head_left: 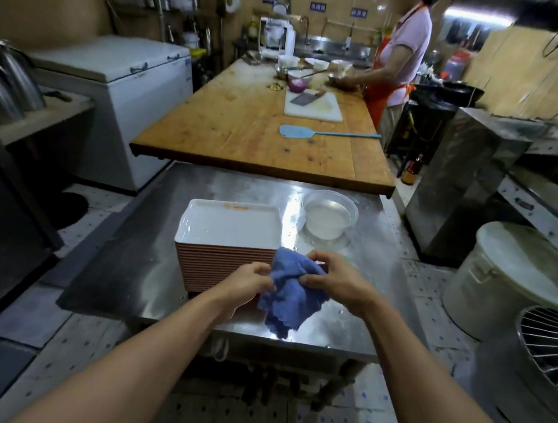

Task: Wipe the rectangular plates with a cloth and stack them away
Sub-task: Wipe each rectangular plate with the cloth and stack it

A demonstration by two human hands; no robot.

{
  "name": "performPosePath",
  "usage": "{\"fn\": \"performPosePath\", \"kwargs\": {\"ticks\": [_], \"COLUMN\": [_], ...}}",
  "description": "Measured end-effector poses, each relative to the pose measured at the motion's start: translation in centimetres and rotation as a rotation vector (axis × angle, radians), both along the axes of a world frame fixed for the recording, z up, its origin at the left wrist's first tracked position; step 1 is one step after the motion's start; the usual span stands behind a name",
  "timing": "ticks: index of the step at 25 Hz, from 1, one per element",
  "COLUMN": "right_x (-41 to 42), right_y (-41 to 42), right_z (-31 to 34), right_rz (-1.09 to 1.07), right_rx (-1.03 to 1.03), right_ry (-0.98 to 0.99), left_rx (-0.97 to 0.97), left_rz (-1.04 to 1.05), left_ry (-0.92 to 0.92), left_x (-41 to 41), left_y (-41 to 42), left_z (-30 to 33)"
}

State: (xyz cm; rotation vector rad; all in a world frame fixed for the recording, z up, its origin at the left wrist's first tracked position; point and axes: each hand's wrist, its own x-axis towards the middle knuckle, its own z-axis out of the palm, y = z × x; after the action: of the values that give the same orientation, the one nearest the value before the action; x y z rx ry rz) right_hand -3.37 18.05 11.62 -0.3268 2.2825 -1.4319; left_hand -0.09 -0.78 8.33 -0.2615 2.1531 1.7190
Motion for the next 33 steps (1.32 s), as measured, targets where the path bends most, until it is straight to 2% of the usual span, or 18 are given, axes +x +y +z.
{"fn": "performPosePath", "kwargs": {"ticks": [5, 10, 14, 17, 22, 25, 28, 31, 33], "right_x": [-0.4, -0.7, -1.4, -2.0, -2.9, -3.3, -3.9, -4.6, -4.8], "right_y": [-2.0, -5.1, -8.6, -10.7, -13.3, -14.2, -14.7, -14.2, -14.2], "right_z": [3.0, 2.9, 2.9, 3.2, 3.5, 3.7, 3.8, 3.0, 1.2], "right_rz": [0.067, 0.063, 0.07, 0.142, -0.09, -0.289, -0.479, -0.509, -0.41], "right_rx": [-0.001, 0.054, 0.202, 0.253, 0.125, 0.217, 0.226, 0.426, 0.621], "right_ry": [0.069, 0.025, 0.339, 0.408, 0.414, 0.449, 0.535, 0.673, 0.62], "left_rx": [0.049, -0.065, -0.029, -0.046, -0.068, -0.104, -0.171, -0.317, -0.378], "left_rz": [0.106, 0.2, 0.275, 0.188, 0.118, 0.15, 0.117, 0.09, 0.083], "left_ry": [0.077, 0.136, 0.211, 0.291, 0.38, 0.36, 0.346, 0.366, 0.356], "left_x": [1.2, 1.6, 0.2, -1.4, -4.7, -6.0, -7.2, -7.7, -7.8], "left_y": [-2.4, -5.6, -7.9, -9.5, -12.0, -13.5, -15.2, -16.6, -17.3], "left_z": [3.1, 4.9, 6.2, 7.7, 8.5, 7.4, 5.8, 4.7, 3.7]}}
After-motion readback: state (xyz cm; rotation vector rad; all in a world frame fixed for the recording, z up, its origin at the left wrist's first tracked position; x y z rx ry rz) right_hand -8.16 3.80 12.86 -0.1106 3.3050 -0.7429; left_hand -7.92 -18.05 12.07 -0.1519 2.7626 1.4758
